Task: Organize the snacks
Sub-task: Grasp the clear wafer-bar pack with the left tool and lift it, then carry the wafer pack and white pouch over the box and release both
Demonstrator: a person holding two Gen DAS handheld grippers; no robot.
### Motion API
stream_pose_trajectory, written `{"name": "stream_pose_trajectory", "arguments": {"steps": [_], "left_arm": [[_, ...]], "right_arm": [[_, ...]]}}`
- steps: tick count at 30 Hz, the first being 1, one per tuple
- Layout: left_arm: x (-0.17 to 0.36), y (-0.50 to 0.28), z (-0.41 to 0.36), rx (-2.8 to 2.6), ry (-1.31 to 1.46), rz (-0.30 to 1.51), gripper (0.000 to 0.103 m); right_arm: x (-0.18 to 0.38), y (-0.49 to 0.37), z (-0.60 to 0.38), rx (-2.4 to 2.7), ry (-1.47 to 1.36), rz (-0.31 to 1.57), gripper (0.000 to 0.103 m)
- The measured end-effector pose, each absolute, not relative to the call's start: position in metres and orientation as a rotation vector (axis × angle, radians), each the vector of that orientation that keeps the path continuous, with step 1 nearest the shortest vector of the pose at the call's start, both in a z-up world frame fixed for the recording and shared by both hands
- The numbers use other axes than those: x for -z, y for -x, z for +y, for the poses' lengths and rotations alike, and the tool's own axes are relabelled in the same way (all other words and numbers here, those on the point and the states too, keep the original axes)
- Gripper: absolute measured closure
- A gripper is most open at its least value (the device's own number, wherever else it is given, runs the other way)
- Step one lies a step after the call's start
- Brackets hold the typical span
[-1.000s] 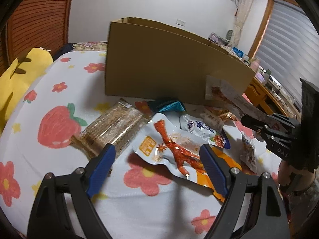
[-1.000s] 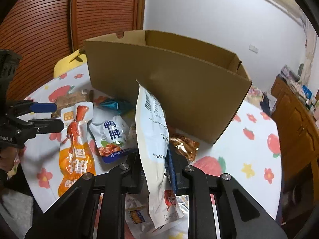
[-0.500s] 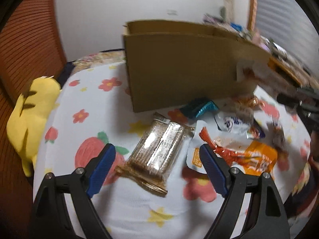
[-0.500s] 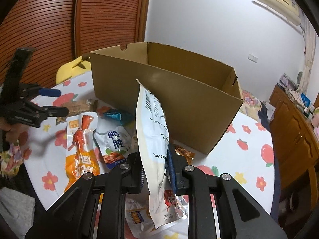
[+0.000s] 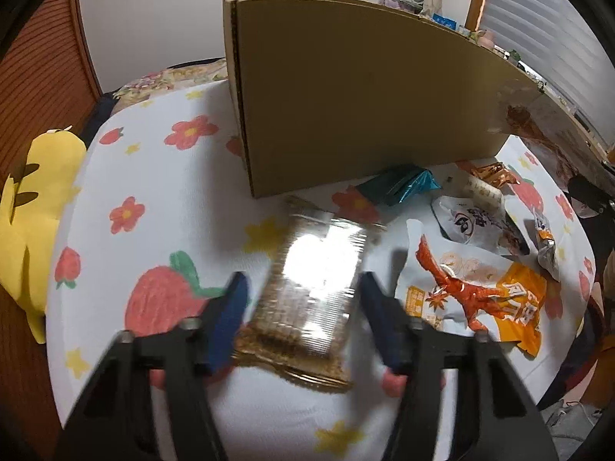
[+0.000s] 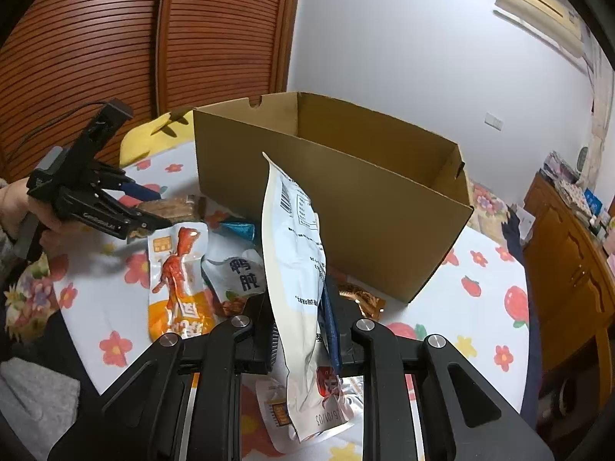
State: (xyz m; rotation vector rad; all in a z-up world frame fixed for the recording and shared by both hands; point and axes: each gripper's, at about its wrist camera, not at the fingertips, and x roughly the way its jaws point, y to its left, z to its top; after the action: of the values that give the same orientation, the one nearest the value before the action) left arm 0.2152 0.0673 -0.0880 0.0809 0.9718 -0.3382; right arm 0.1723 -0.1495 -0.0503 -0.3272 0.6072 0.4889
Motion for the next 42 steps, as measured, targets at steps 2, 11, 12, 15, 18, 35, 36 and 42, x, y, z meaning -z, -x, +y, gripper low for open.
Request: {"name": "stream_pose_trajectory", "arguments": {"steps": [2, 11, 12, 15, 18, 35, 36, 42], "left_arm": [[0.087, -0.212, 0.065, 0.335, -0.091, 0.959, 0.058], [0.080, -0.197, 0.067, 0.314, -0.087, 0.925, 0.060], [0.078, -0.194, 0.068, 0.312, -0.081, 0.915, 0.060], [0.071, -0.186, 0.069, 0.295, -0.079, 0.884, 0.060], [0.061, -0.180, 0.068, 0.296, -0.073, 0.857, 0.061], [-0.001, -0.161, 0.057, 0.316, -0.028, 0.683, 0.062], [-0.004, -0.161, 0.057, 0.319, -0.024, 0.675, 0.062], [-0.019, -0.165, 0.053, 0.318, -0.005, 0.637, 0.062]], "right_arm": [[0.050, -0.172, -0.149, -0.490, 0.326, 0.607, 0.085], [0.045, -0.168, -0.154, -0.489, 0.304, 0.602, 0.085], [0.045, -0.168, -0.154, -0.488, 0.301, 0.603, 0.085], [0.045, -0.167, -0.157, -0.490, 0.292, 0.607, 0.085], [0.046, -0.165, -0.161, -0.485, 0.281, 0.609, 0.085], [0.041, -0.152, -0.181, -0.451, 0.207, 0.604, 0.085], [0.039, -0.151, -0.183, -0.449, 0.202, 0.601, 0.085], [0.030, -0.146, -0.187, -0.443, 0.191, 0.583, 0.085]]}}
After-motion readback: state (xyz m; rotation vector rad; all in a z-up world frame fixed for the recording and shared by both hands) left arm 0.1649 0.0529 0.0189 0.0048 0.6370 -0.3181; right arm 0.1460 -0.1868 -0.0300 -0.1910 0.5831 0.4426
